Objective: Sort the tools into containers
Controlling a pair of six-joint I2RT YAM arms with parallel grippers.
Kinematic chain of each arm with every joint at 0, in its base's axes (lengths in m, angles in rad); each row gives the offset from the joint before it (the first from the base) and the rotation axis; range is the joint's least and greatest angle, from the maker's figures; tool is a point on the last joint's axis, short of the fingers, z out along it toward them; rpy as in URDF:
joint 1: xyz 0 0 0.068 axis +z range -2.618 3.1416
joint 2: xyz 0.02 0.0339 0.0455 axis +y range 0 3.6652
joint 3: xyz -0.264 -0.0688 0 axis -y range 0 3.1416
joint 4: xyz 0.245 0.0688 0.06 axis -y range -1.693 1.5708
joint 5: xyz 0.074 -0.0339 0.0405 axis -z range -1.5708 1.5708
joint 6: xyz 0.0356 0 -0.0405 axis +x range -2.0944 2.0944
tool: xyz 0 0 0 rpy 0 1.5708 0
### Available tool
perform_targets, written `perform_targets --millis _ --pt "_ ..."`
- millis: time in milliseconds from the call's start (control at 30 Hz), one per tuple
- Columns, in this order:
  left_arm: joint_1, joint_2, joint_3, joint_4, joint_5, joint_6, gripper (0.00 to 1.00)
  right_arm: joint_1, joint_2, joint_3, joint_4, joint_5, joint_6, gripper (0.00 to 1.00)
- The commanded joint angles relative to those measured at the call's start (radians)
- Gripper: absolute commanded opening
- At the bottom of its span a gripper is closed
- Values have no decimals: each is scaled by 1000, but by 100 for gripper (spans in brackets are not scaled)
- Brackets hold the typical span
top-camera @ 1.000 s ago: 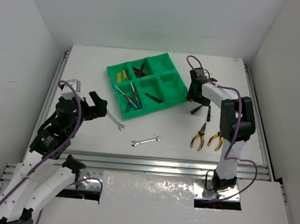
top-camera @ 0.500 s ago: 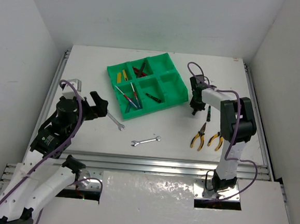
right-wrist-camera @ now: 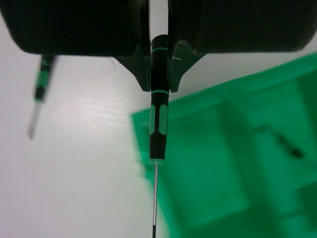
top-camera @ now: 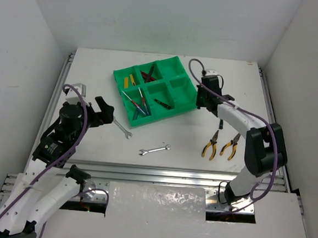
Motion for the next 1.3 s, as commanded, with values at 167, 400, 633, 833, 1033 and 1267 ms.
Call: perform_targets --millis 167,400,633,833,1033,1267 --pt "15 6 -6 44 11 16 100 159 134 168 79 -443 -575 0" --pt "16 2 -6 44 18 17 100 182 234 324 -29 -535 -648 18" --pt "18 6 -6 47 28 20 100 171 179 327 20 -393 -571 99" --pt "18 -8 -8 47 23 19 100 -20 43 196 -18 -162 -253 99" --pt "21 -5 -6 50 35 22 100 -109 16 98 -64 -162 -231 99" --pt "21 -18 -12 54 41 22 100 -230 220 221 -259 -55 -160 77"
